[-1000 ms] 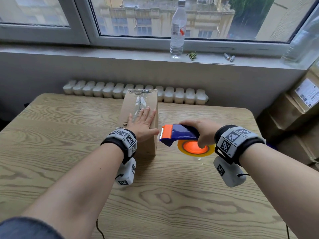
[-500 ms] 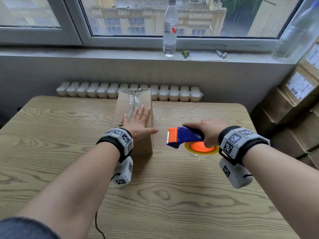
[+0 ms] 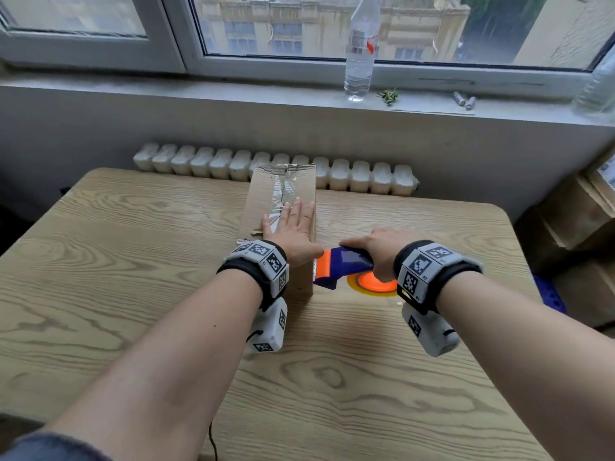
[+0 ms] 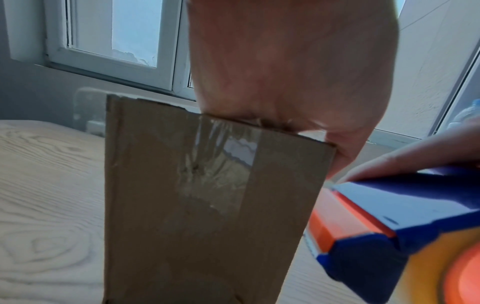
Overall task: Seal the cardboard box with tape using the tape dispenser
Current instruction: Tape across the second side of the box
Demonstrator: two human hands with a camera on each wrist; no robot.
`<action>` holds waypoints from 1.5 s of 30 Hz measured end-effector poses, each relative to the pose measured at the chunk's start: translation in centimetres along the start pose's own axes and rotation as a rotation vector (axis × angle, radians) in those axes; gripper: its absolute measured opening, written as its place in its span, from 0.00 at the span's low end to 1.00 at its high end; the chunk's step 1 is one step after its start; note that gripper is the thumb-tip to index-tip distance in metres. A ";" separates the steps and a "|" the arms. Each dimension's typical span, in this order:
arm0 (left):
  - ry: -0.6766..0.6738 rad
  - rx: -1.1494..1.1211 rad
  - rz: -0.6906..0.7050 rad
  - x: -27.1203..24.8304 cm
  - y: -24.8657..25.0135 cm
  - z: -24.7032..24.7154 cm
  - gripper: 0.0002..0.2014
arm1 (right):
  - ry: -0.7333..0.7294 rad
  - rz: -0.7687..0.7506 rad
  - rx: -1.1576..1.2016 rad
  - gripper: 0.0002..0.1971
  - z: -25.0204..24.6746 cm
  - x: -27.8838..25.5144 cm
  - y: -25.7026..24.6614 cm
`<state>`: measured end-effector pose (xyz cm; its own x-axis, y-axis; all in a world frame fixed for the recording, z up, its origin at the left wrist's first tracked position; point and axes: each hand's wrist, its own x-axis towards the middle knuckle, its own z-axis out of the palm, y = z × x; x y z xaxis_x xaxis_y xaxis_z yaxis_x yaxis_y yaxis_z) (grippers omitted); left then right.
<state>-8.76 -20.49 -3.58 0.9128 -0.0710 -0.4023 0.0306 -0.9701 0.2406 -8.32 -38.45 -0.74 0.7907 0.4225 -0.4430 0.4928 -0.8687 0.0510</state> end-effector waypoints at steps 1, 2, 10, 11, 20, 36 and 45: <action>0.000 -0.002 0.000 0.0 0.0 0.0 0.48 | 0.000 -0.005 -0.008 0.35 -0.1 0.2 -0.1; -0.001 -0.002 0.001 0.0 0.0 0.0 0.48 | 0.001 -0.009 -0.017 0.34 -0.1 0.4 -0.1; 0.042 0.102 0.027 -0.2 0.0 0.3 0.48 | 0.020 -0.026 -0.007 0.27 -0.2 0.9 -0.3; 0.047 0.118 0.030 -0.2 0.0 0.3 0.48 | 0.020 -0.026 0.004 0.27 -0.2 0.9 -0.3; 0.031 0.068 0.055 -0.2 -0.1 0.2 0.49 | -0.022 0.026 0.135 0.25 -0.3 0.9 -0.7; 0.012 0.085 0.021 -0.2 0.5 0.1 0.51 | -0.188 0.095 0.138 0.17 0.2 0.6 -0.4; 0.021 0.067 0.020 -0.3 0.8 -0.2 0.55 | -0.088 0.295 0.301 0.17 2.5 0.5 2.0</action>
<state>-8.96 -21.16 -3.12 0.9213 -0.0865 -0.3791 -0.0146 -0.9819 0.1886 -7.86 -40.63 -3.12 0.8416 0.1319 -0.5238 0.1114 -0.9913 -0.0706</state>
